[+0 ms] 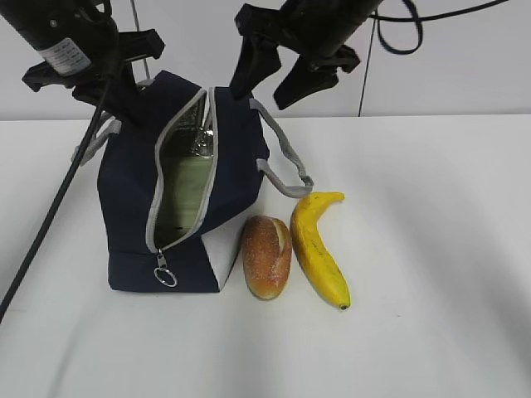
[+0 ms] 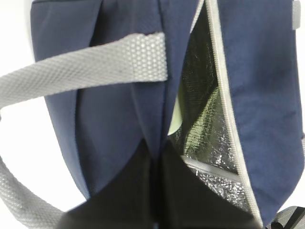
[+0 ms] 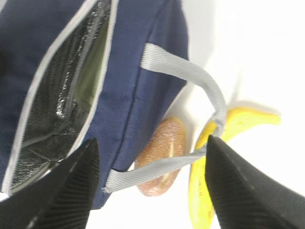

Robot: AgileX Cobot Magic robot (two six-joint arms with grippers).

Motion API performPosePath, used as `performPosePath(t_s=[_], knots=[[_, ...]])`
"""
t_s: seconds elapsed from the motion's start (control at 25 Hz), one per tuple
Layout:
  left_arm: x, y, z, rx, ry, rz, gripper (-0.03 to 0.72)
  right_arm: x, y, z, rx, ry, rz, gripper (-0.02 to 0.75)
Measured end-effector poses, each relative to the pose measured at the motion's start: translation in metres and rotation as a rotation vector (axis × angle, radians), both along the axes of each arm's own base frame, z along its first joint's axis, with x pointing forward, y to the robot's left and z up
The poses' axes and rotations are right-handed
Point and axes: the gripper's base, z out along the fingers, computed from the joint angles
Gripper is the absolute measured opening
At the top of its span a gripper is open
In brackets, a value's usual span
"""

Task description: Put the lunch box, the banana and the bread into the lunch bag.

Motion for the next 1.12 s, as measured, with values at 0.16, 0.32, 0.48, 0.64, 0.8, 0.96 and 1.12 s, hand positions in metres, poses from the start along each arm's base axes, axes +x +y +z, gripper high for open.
performPosePath(t_s=[0.16, 0.32, 0.48, 0.64, 0.8, 0.96, 1.12], knots=[[0.000, 0.000, 0.000, 0.002, 0.001, 0.000, 0.000, -0.006, -0.016, 0.018, -0.122, -0.051, -0.096, 0.530], [0.000, 0.000, 0.000, 0.005, 0.001, -0.001, 0.000, -0.010, -0.024, 0.027, -0.180, -0.073, -0.138, 0.529], [0.000, 0.000, 0.000, 0.007, 0.004, -0.002, 0.000, -0.016, -0.030, 0.034, -0.207, -0.087, -0.164, 0.529], [-0.001, 0.001, 0.000, 0.009, 0.008, -0.006, 0.000, -0.031, -0.037, 0.027, -0.247, -0.054, -0.163, 0.529], [-0.001, 0.001, -0.001, 0.010, 0.009, -0.007, 0.000, -0.049, -0.045, 0.009, -0.258, -0.040, -0.195, 0.529], [-0.001, 0.001, -0.001, 0.010, 0.010, -0.007, 0.000, -0.068, -0.053, -0.014, -0.267, -0.022, -0.220, 0.529], [-0.001, 0.001, -0.001, 0.010, 0.010, -0.007, 0.000, -0.083, -0.059, -0.052, -0.303, 0.044, -0.227, 0.529]])
